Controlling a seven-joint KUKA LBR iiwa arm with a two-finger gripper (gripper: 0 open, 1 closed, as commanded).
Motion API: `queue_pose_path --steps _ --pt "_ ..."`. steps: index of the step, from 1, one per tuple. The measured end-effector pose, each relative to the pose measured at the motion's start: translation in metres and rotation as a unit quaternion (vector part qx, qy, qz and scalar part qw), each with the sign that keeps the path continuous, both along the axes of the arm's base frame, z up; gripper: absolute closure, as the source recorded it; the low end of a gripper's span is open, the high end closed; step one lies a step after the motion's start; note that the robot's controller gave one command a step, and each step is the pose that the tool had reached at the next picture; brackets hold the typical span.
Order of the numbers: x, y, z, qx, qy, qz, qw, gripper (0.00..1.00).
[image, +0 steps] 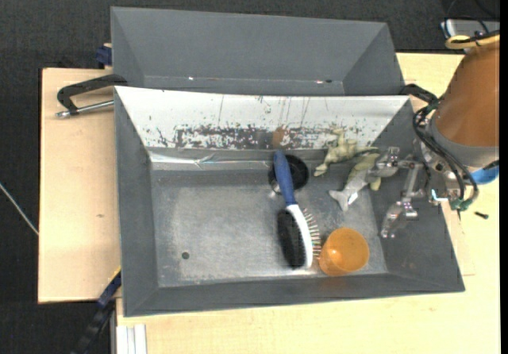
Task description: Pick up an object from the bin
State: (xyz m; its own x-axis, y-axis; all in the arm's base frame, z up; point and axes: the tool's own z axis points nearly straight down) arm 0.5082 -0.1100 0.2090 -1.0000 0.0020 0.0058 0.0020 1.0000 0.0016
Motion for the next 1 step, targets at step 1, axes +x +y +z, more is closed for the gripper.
queue_pose_path --steps 1 --pt "0.0402 0.0561 -0.1236 0.0 -0.0006 -0.04 0.9992 0.0"
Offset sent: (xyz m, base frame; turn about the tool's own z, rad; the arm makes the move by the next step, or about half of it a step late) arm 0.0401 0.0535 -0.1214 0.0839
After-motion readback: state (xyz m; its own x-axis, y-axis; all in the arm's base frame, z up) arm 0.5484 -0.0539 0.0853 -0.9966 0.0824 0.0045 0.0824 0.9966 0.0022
